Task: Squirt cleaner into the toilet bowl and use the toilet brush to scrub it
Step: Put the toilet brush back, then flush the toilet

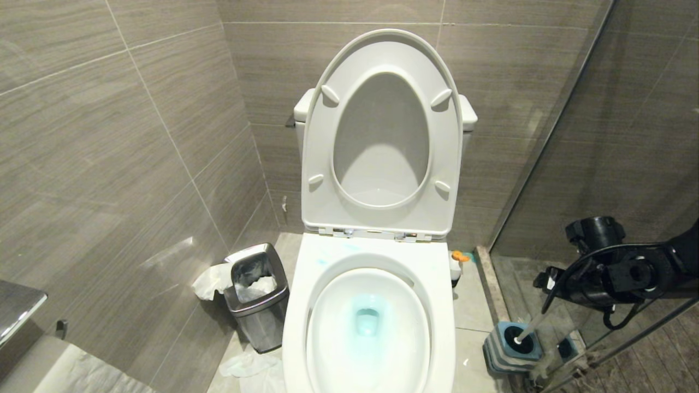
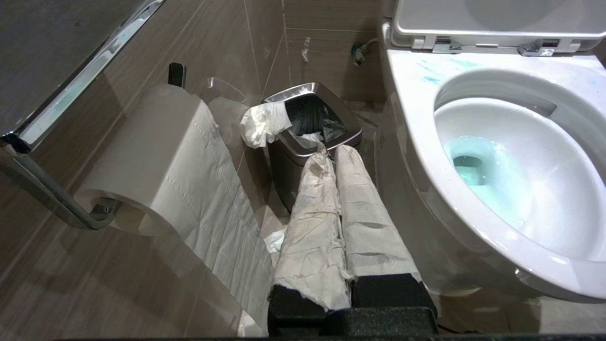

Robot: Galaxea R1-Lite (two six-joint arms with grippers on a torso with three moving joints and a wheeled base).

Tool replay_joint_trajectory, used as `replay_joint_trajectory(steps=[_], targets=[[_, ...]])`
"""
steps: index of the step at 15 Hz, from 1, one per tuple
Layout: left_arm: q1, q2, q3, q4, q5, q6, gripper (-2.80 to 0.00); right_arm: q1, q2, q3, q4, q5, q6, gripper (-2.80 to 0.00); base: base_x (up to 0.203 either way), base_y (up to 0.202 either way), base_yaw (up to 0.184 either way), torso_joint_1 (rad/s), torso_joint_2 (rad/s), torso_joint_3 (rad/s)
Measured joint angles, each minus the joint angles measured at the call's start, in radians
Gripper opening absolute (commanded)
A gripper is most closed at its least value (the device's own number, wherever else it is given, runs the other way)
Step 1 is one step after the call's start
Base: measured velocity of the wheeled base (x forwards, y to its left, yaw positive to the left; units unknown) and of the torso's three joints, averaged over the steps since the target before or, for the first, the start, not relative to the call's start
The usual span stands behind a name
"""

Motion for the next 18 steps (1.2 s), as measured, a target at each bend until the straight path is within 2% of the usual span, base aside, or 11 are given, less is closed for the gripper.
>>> replay_joint_trajectory(steps=[5,8,14,18], targets=[[0.000,0.000,0.000,0.000,0.000,0.000,-2.80,0.057,-0.277,0.055,-0.023,0.131,-0.113,0.00,0.000,0.000,0.000,0.000,0.00,0.000],[0.000,0.000,0.000,0.000,0.000,0.000,-2.80,0.065,-0.401,0.069,-0.023,0.159,-0.212,0.00,0.000,0.000,0.000,0.000,0.00,0.000],[0.000,0.000,0.000,0.000,0.000,0.000,-2.80,0.063,-0.559,0.071,-0.020,0.142,-0.338,0.00,0.000,0.000,0.000,0.000,0.00,0.000],[0.000,0.000,0.000,0.000,0.000,0.000,-2.80,0.027,-0.691,0.097,0.001,0.052,-0.347,0.00,0.000,0.000,0.000,0.000,0.00,0.000]])
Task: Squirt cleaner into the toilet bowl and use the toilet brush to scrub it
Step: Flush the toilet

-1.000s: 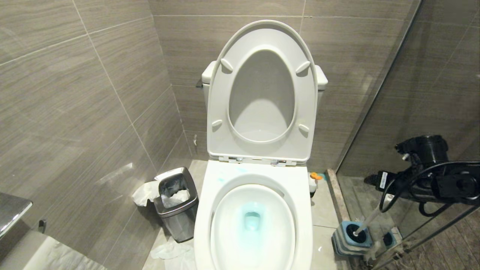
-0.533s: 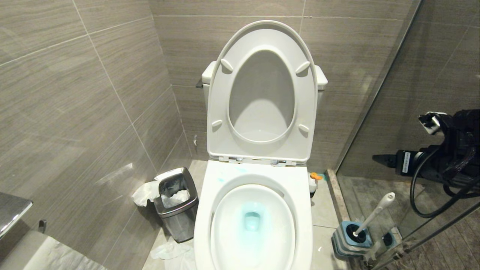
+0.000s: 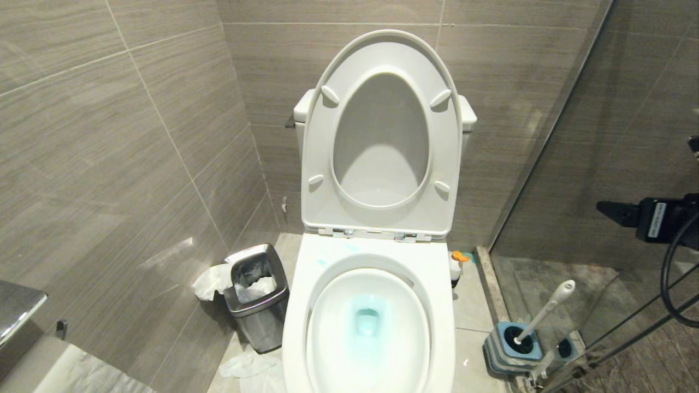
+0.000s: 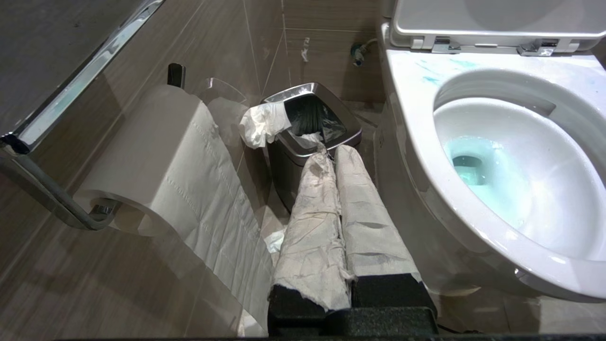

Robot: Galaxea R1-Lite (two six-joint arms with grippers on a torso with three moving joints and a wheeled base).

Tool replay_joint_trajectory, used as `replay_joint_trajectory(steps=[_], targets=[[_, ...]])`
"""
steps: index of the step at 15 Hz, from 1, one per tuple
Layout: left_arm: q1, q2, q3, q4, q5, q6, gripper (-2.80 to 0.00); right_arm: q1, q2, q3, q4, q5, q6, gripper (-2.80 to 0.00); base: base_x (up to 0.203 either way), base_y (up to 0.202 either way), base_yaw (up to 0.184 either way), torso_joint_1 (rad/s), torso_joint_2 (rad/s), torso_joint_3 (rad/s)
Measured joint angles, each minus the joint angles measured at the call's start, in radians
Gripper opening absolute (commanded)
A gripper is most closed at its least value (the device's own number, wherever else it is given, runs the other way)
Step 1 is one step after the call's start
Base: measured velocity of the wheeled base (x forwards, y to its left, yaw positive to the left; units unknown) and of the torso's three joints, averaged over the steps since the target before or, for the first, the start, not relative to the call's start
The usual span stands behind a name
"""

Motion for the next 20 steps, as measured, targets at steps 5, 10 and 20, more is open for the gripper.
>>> replay_joint_trajectory(steps=[5,10,20], targets=[[0.000,0.000,0.000,0.000,0.000,0.000,-2.80,-0.003,-0.289,0.140,0.018,0.032,-0.033,0.00,0.000,0.000,0.000,0.000,0.00,0.000],[0.000,0.000,0.000,0.000,0.000,0.000,-2.80,0.057,-0.543,0.214,0.017,0.102,-0.049,-2.80,0.000,0.000,0.000,0.000,0.00,0.000],[0.000,0.000,0.000,0.000,0.000,-0.001,-2.80,0.075,-0.869,0.457,0.015,0.115,-0.049,-2.80,0.000,0.000,0.000,0.000,0.00,0.000]])
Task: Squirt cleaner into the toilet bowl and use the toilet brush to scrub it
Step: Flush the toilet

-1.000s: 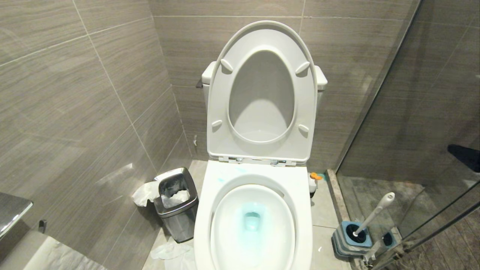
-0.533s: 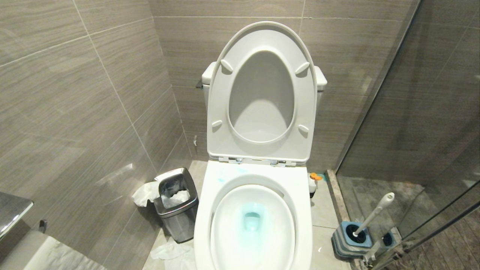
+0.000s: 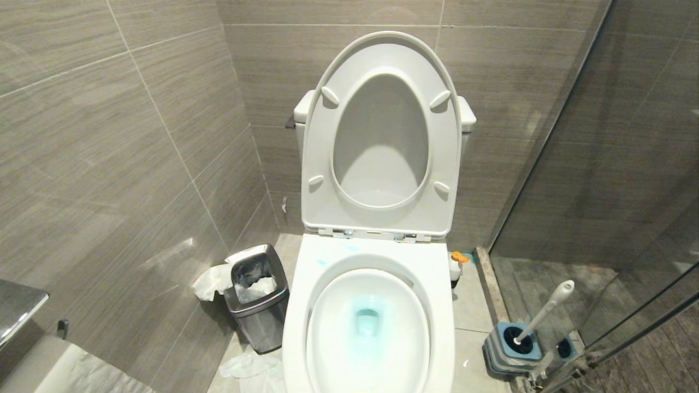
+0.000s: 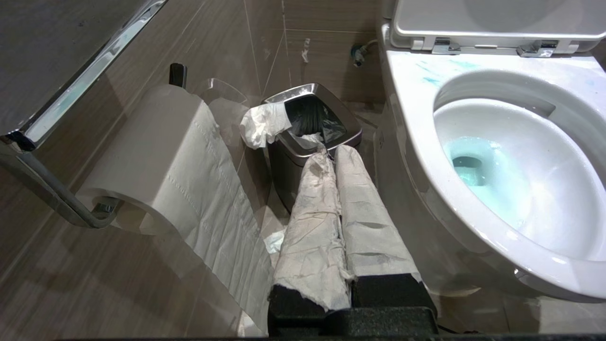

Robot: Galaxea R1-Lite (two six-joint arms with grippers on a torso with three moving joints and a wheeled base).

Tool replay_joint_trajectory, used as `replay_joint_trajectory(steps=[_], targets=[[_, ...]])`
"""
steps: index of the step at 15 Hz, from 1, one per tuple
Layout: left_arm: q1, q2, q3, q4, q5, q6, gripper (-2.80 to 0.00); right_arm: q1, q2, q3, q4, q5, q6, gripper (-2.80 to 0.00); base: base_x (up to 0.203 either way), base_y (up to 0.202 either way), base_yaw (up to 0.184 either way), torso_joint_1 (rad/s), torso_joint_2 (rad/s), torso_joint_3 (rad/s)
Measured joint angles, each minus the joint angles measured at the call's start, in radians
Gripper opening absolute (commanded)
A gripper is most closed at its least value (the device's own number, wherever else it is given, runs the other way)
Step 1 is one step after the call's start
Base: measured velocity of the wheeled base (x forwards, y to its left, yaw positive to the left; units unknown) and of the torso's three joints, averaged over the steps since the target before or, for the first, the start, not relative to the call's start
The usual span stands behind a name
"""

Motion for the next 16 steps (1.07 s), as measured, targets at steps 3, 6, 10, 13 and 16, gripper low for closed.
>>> replay_joint_trajectory(steps=[3,6,10,13,16], targets=[[0.000,0.000,0.000,0.000,0.000,0.000,-2.80,-0.003,-0.125,0.115,-0.002,0.002,0.001,-2.80,0.000,0.000,0.000,0.000,0.00,0.000],[0.000,0.000,0.000,0.000,0.000,0.000,-2.80,-0.020,-0.245,0.206,0.000,0.035,0.002,-2.80,0.000,0.000,0.000,0.000,0.00,0.000],[0.000,0.000,0.000,0.000,0.000,0.001,-2.80,-0.037,-0.376,0.327,0.024,0.066,0.000,-2.80,0.000,0.000,0.000,0.000,0.00,0.000],[0.000,0.000,0.000,0.000,0.000,0.001,-2.80,-0.039,-0.435,0.343,0.141,0.061,-0.005,-2.80,0.000,0.000,0.000,0.000,0.00,0.000],[0.000,0.000,0.000,0.000,0.000,0.000,-2.80,-0.039,-0.453,0.346,0.207,0.057,-0.009,-2.80,0.000,0.000,0.000,0.000,0.00,0.000]])
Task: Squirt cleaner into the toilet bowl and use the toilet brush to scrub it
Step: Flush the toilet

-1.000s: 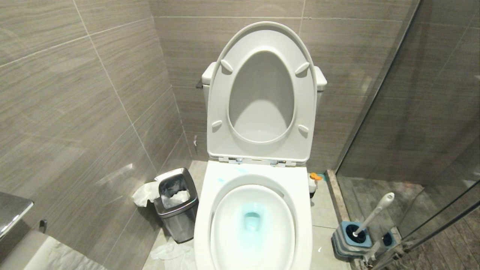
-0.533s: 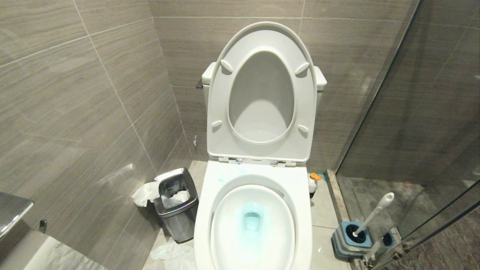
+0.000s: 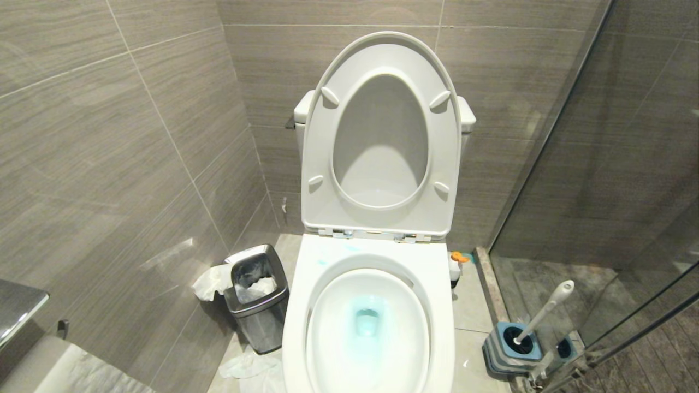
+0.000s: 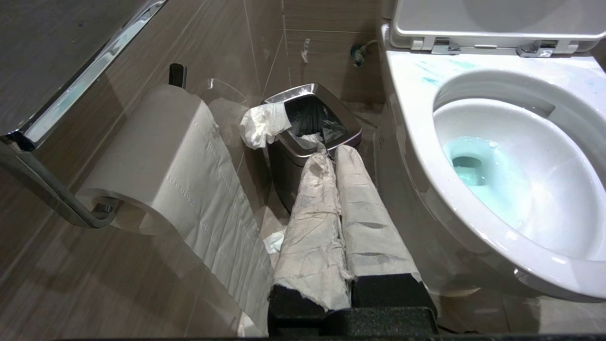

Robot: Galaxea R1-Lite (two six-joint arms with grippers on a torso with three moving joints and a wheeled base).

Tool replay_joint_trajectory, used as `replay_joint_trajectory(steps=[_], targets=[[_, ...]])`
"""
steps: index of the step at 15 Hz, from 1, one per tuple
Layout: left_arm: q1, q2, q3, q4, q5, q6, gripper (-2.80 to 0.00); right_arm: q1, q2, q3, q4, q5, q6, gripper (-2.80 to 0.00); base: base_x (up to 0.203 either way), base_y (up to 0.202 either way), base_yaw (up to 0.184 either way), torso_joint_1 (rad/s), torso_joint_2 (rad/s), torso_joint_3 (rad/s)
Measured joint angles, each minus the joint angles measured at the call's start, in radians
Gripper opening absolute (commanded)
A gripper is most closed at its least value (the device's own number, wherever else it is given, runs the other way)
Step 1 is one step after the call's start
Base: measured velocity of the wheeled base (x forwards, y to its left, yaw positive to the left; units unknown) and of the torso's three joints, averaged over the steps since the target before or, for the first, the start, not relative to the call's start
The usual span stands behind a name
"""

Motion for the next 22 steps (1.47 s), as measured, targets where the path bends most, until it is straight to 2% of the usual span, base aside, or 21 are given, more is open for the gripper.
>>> replay_joint_trajectory(steps=[7,17,19,22], targets=[[0.000,0.000,0.000,0.000,0.000,0.000,-2.80,0.000,-0.004,0.000,0.000,-0.002,0.029,-2.80,0.000,0.000,0.000,0.000,0.00,0.000],[0.000,0.000,0.000,-0.003,-0.001,0.007,-2.80,0.000,-0.004,0.000,0.000,-0.003,0.031,-2.80,0.000,0.000,0.000,0.000,0.00,0.000],[0.000,0.000,0.000,-0.003,-0.014,0.031,-2.80,0.000,-0.004,0.000,0.000,-0.003,0.031,-2.80,0.000,0.000,0.000,0.000,0.00,0.000],[0.000,0.000,0.000,-0.024,-0.035,0.103,-2.80,0.000,-0.004,0.000,0.000,-0.003,0.031,-2.80,0.000,0.000,0.000,0.000,0.00,0.000]])
